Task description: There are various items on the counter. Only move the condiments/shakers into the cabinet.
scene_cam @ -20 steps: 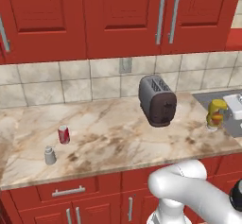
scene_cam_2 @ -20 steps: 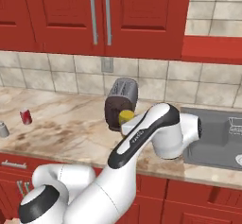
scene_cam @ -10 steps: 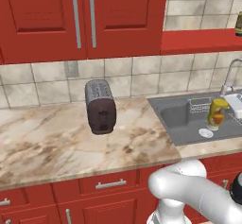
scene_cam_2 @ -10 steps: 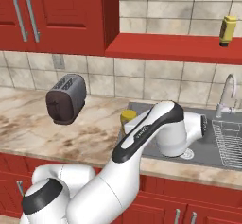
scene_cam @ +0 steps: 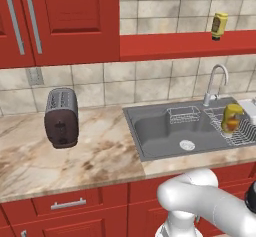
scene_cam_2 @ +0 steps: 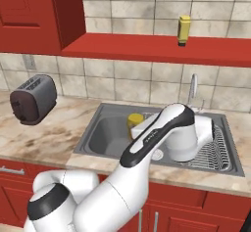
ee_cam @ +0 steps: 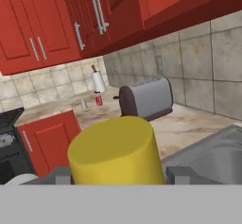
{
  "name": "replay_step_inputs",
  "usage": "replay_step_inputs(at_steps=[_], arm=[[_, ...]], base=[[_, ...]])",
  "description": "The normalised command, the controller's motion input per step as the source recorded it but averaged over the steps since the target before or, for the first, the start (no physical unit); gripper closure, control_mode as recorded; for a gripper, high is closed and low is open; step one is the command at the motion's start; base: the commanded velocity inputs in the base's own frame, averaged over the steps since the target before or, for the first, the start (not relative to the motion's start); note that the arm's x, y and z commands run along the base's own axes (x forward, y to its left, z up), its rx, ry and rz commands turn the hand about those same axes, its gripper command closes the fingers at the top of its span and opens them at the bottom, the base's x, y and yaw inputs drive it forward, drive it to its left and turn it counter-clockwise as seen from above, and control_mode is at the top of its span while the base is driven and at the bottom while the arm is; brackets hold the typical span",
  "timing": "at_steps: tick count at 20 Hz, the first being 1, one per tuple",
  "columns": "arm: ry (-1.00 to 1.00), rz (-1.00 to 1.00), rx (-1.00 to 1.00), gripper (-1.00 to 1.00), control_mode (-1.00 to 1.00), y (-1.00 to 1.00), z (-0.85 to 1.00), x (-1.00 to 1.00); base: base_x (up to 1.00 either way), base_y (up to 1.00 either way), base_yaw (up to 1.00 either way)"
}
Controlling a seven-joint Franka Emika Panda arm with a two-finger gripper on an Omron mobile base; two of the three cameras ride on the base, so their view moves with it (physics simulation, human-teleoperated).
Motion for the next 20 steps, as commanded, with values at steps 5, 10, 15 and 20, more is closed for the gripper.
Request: replay_step_inputs(at_steps=[5,10,15,20], arm=[[-0.2,-0.02,0.12,1.0,-1.0,0.15,0.8,0.14],[-0.34,-0.14,0.18,1.0,-1.0,0.6,1.0,0.18],[-0.35,-0.2,0.19,1.0,-1.0,0.43,1.0,0.08],[-0.24,-0.35,0.13,1.0,-1.0,0.42,1.0,0.14]], base=[[0.05,0.0,0.0],[0.0,0.0,0.0],[0.0,0.0,0.0],[0.0,0.0,0.0]])
